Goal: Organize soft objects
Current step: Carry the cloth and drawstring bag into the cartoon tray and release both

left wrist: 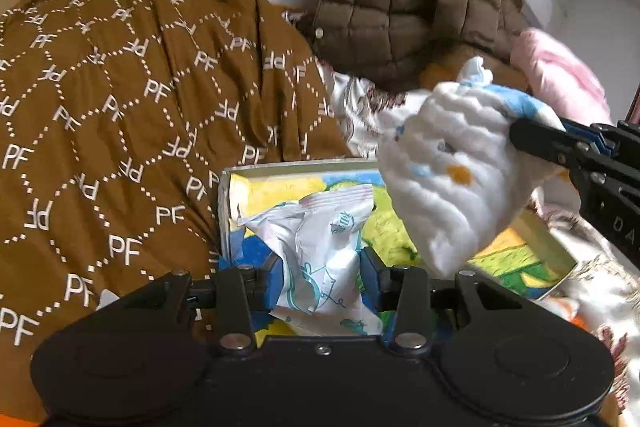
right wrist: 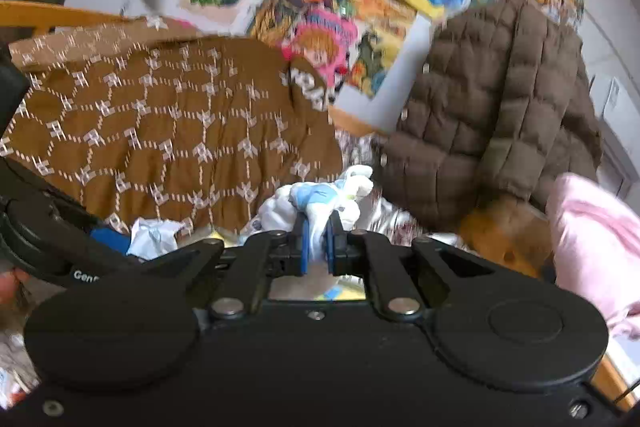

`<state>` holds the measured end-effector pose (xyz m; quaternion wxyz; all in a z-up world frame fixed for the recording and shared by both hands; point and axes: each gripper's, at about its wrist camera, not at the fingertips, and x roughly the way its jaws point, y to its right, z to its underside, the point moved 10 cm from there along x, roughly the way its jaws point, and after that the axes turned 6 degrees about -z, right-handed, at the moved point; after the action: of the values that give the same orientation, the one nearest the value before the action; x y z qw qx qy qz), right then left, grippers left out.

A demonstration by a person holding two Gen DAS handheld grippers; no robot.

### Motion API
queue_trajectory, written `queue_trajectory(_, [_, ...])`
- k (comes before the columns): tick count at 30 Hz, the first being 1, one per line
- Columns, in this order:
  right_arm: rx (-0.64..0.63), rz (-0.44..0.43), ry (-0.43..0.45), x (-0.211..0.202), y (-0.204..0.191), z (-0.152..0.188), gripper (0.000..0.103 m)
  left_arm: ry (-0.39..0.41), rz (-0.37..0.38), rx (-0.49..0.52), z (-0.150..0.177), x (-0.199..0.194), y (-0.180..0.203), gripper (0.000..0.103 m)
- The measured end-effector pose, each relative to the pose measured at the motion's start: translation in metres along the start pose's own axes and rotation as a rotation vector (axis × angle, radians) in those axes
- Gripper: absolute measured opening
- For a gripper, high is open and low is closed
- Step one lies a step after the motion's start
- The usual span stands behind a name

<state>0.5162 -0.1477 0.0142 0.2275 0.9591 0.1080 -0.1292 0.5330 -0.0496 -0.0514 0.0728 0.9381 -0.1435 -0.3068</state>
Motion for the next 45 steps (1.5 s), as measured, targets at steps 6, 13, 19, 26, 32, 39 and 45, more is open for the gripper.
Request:
queue_trajectory(6, [0.082, 0.002, -0.103, 0.019, 0.016, 0.047, 0.003, -0.065, -0.032, 0.084, 0.016, 0.021, 0.012, 0.043])
queue_trajectory(13, [0.201, 0.007, -0.206, 0.028, 0.045, 0.099, 0.005, -0.119, -0.061, 0.147, 0.026, 0.036, 0.026, 0.045])
queue_trajectory(19, [0.254, 0.006, -0.244, 0.03, 0.068, 0.122, 0.008, -0.144, -0.078, 0.174, 0.026, 0.038, 0.032, 0.05])
queue_trajectory(26, [0.25, 0.005, -0.251, 0.024, 0.071, 0.119, 0.017, -0.139, -0.094, 0.212, 0.024, 0.027, 0.034, 0.059])
queue_trajectory(32, [0.255, 0.02, -0.229, -0.007, 0.072, 0.106, 0.034, -0.105, -0.103, 0.223, 0.017, 0.009, 0.036, 0.068])
queue_trajectory(39, [0.268, 0.034, -0.153, -0.042, 0.081, 0.084, 0.06, 0.008, -0.101, 0.163, 0.0, -0.033, 0.033, 0.081])
queue_trajectory(45, [0.304, 0.052, -0.068, -0.085, 0.09, 0.061, 0.077, 0.136, -0.108, 0.096, -0.009, -0.087, 0.03, 0.087])
